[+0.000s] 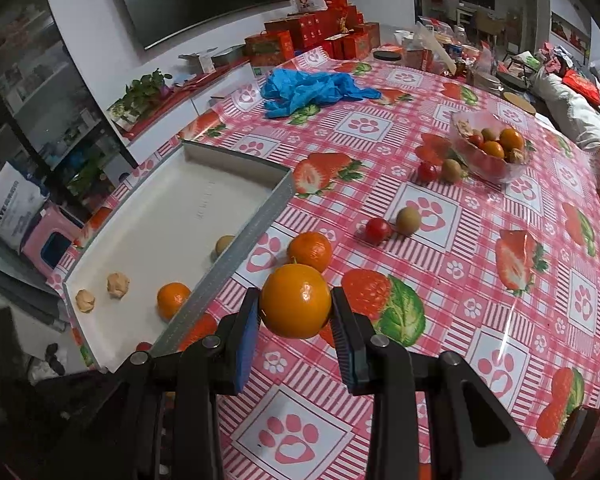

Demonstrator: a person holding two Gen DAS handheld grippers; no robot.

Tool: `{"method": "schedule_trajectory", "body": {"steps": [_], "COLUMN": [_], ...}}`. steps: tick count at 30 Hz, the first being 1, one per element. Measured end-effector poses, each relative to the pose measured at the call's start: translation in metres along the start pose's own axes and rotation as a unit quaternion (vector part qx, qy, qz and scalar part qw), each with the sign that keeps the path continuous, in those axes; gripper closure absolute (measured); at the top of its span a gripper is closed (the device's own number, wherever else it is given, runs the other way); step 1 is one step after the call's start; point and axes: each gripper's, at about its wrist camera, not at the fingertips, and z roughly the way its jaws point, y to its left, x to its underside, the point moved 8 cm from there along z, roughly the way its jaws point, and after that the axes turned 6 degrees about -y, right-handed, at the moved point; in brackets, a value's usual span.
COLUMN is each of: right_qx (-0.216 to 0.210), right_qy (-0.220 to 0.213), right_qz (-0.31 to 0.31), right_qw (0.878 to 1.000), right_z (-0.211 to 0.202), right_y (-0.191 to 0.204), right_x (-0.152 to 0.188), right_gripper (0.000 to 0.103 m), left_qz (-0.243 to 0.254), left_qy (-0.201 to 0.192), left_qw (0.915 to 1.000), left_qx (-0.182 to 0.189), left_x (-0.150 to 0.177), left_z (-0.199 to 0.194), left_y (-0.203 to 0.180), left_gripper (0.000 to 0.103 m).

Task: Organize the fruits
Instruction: 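Carry the longan and the orange over the white tray with both grippers, then open the left gripper to drop the longan while the right releases the orange into the tray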

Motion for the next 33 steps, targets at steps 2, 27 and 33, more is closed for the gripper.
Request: {"method": "schedule_trajectory", "body": {"steps": [2, 27, 33], "right_qx": [-0.006, -0.072, -0.073], "right_qy": [0.001, 0.045, 0.063], "right_qz": [0.000, -0.038, -0.040], "right_qw": [1.000, 0.996, 0.995], "right_z": [0.002, 0.056, 0.071], "right_y": [0.005, 0.095, 0.101], "right_x": [-0.003, -0.019, -0.012], "right_gripper": [0.065, 0.066, 0.066], "left_qz": [-0.007, -0.053, -0.058], "left_qy": [-0.010, -0.032, -0.020], "left_qw": [0.9999, 0.9876, 0.9869], "left_qx": [-0.003, -0.144, -0.149], "left_x": [-0.009, -0.051, -0.045], "left_z": [-0.006, -0.004, 0.003], "left_y": [0.006, 0.139, 0.144], "left_gripper": [0.081, 0.081, 0.081]}}
